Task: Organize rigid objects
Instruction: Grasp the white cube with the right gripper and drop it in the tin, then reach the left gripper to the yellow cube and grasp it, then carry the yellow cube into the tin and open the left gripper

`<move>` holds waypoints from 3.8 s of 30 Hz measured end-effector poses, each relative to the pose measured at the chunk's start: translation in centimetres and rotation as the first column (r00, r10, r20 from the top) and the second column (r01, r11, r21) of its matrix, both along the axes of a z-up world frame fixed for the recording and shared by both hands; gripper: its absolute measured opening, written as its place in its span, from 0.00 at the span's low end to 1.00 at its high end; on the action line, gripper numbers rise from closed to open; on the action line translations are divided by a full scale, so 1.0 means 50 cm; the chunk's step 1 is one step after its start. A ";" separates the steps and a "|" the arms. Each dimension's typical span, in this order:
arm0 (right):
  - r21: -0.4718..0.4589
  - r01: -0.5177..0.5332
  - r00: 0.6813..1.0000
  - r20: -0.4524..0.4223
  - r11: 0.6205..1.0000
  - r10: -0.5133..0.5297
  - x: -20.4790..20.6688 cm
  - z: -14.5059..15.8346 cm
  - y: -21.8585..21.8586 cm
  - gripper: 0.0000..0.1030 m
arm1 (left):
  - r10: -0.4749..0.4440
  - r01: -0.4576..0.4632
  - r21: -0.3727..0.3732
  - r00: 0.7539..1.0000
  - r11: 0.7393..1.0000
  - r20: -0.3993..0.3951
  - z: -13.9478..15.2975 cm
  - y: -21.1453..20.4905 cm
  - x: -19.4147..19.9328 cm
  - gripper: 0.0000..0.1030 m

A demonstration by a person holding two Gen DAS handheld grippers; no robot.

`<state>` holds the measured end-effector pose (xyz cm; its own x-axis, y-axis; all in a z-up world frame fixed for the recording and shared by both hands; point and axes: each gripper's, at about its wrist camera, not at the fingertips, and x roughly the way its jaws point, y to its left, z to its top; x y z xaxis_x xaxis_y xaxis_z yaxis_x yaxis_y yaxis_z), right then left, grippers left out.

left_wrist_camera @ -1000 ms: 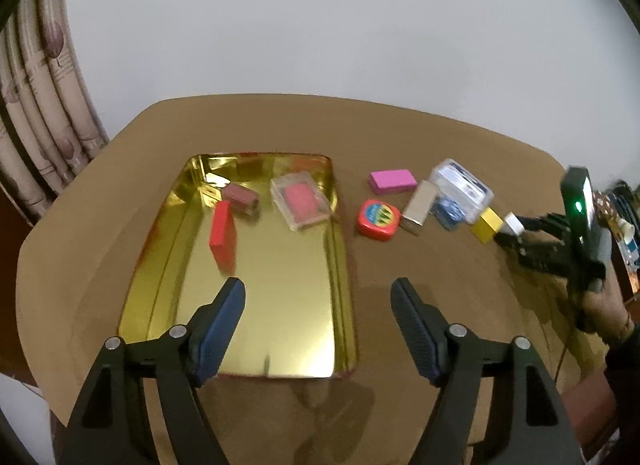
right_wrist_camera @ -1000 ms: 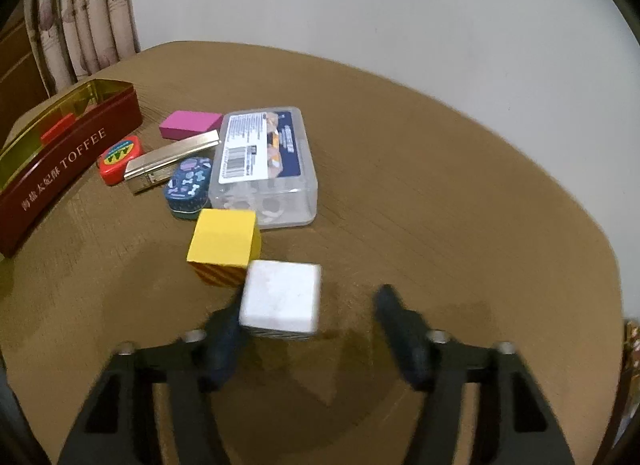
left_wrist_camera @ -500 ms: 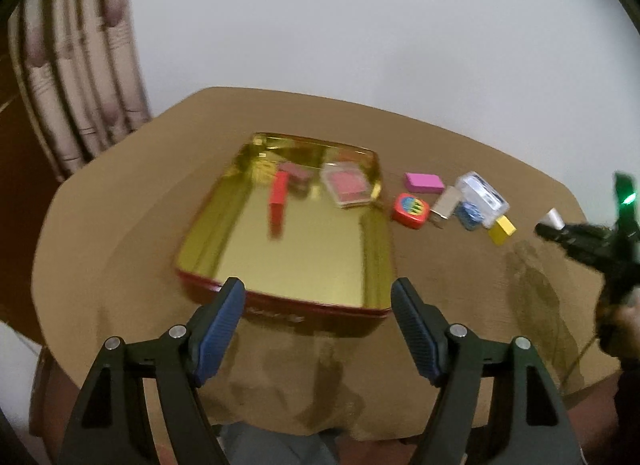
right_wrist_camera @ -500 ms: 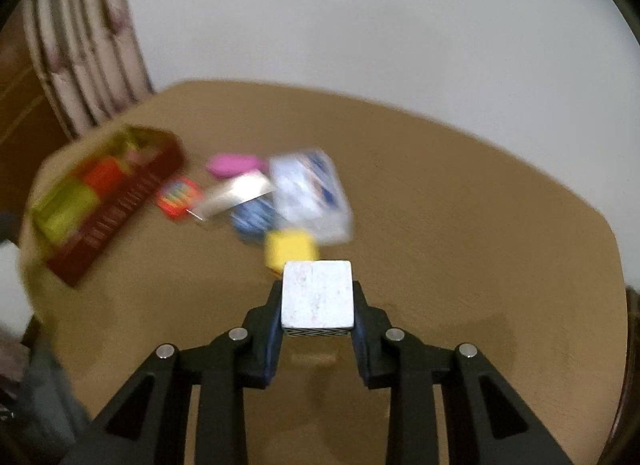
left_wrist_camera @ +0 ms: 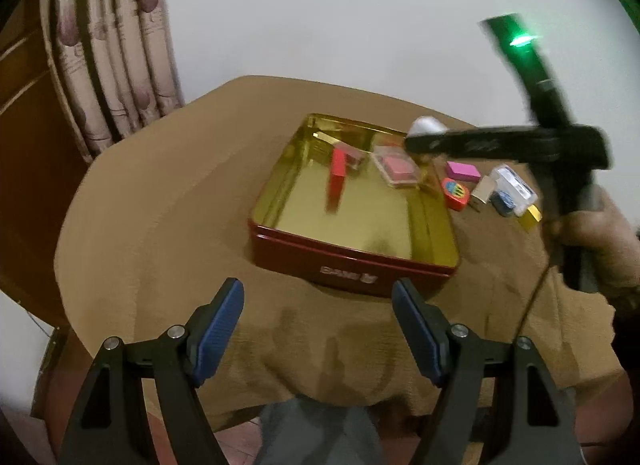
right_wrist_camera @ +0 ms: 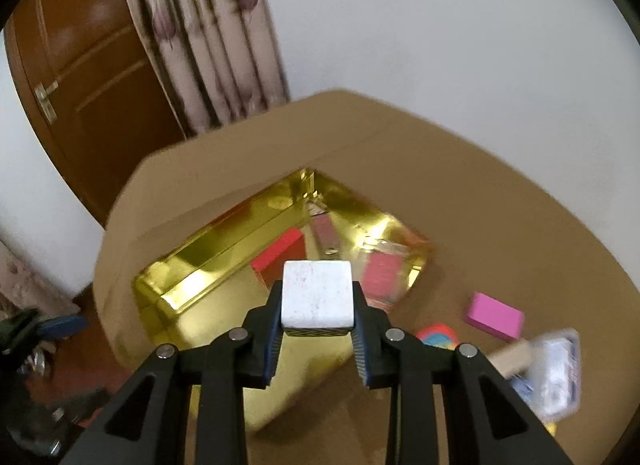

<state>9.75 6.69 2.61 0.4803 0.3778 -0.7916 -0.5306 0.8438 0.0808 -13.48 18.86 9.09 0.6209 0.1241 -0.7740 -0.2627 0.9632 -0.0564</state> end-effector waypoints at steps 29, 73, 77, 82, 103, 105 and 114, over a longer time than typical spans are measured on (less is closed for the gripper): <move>-0.211 -0.013 0.992 -0.126 0.977 -0.014 0.082 -0.111 0.097 0.33 | -0.019 0.016 -0.092 0.999 0.996 -0.034 -0.039 0.046 0.013 0.73; 0.036 0.698 0.693 0.221 0.715 -0.687 -0.289 -0.122 -0.758 0.53 | -0.323 0.260 -0.311 0.931 0.914 -0.170 -0.115 -0.500 0.450 0.73; 0.038 0.686 0.704 0.215 0.726 -0.677 -0.290 -0.123 -0.747 0.53 | -0.284 0.205 -0.340 0.938 0.918 -0.200 -0.130 -0.515 0.484 0.73; 0.055 0.668 0.717 0.221 0.742 -0.661 -0.306 -0.115 -0.738 0.53 | -0.250 0.149 -0.367 0.937 0.918 -0.242 -0.153 -0.526 0.500 0.73; 0.154 0.672 0.697 0.199 0.725 -0.688 -0.344 -0.091 -0.773 0.53 | -0.202 0.097 -0.356 0.941 0.930 -0.270 -0.170 -0.548 0.483 0.26; 0.157 0.673 0.698 0.189 0.723 -0.691 -0.343 -0.091 -0.778 0.53 | -0.212 0.103 -0.369 0.940 0.924 -0.268 -0.163 -0.536 0.451 0.26; 0.125 0.685 0.698 0.171 0.718 -0.695 -0.328 -0.097 -0.779 0.53 | -0.181 0.103 -0.325 0.959 0.940 -0.220 -0.072 -0.408 0.327 0.26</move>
<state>-6.65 -32.27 -2.22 0.7598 -0.0861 -0.6445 0.1903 0.9772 0.0938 2.89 -1.56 5.51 0.4025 -0.2193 -0.8888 -0.1672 0.9369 -0.3069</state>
